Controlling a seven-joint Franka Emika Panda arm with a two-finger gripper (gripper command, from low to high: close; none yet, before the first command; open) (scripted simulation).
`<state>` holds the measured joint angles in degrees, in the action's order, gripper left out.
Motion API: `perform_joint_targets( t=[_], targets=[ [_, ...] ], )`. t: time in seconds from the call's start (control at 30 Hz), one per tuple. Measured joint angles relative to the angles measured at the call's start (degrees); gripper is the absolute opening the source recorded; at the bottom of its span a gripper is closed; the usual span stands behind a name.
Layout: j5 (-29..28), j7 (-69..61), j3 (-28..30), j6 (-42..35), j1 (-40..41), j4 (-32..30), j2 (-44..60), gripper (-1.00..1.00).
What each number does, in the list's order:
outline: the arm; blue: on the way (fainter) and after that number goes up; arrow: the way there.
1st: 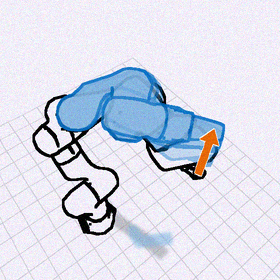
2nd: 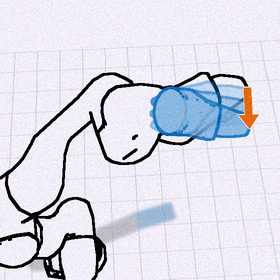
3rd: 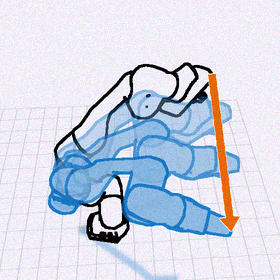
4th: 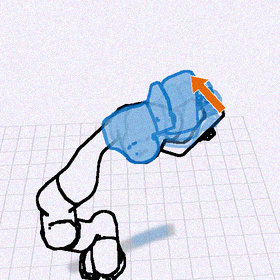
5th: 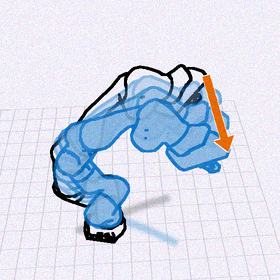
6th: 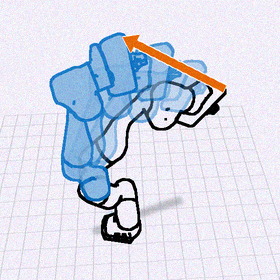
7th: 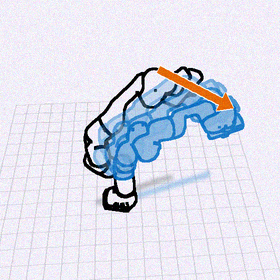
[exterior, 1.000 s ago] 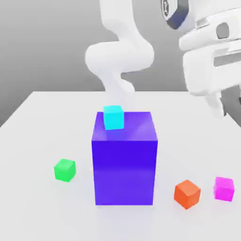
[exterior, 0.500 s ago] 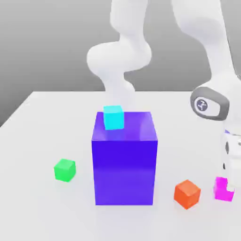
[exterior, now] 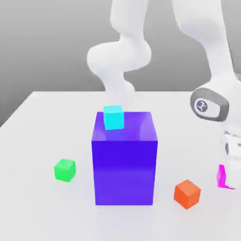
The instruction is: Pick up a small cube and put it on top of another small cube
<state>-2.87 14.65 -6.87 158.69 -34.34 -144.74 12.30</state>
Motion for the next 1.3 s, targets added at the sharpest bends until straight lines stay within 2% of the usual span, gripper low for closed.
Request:
perform_joint_targets(
  t=[0.1,0.23,0.4,0.5,0.9,0.97,1.1,1.3],
  targets=[
    [2.29,-0.52,-0.36,0.75,1.43,1.5,-1.47,-1.0],
    [0.52,-3.47,4.47,-0.33,7.09,0.1,-6.8,-1.0],
    [-5.11,-7.35,10.24,-2.36,20.03,-3.47,-14.79,-1.0],
    [-8.63,-9.64,13.39,-3.35,24.93,-5.77,-19.45,-1.0],
    [-24.59,-20.17,31.03,-5.44,50.35,-17.9,-36.59,-1.0],
    [-24.86,-22.63,33.17,-5.62,51.33,-19.98,-36.95,-1.0],
    [-22.42,-28.03,36.29,-6.39,48.43,-23.75,-34.93,-1.0],
    [-15.3,-35.42,40.5,-5.69,41.46,-26.32,-30.57,-1.0]
  ],
)
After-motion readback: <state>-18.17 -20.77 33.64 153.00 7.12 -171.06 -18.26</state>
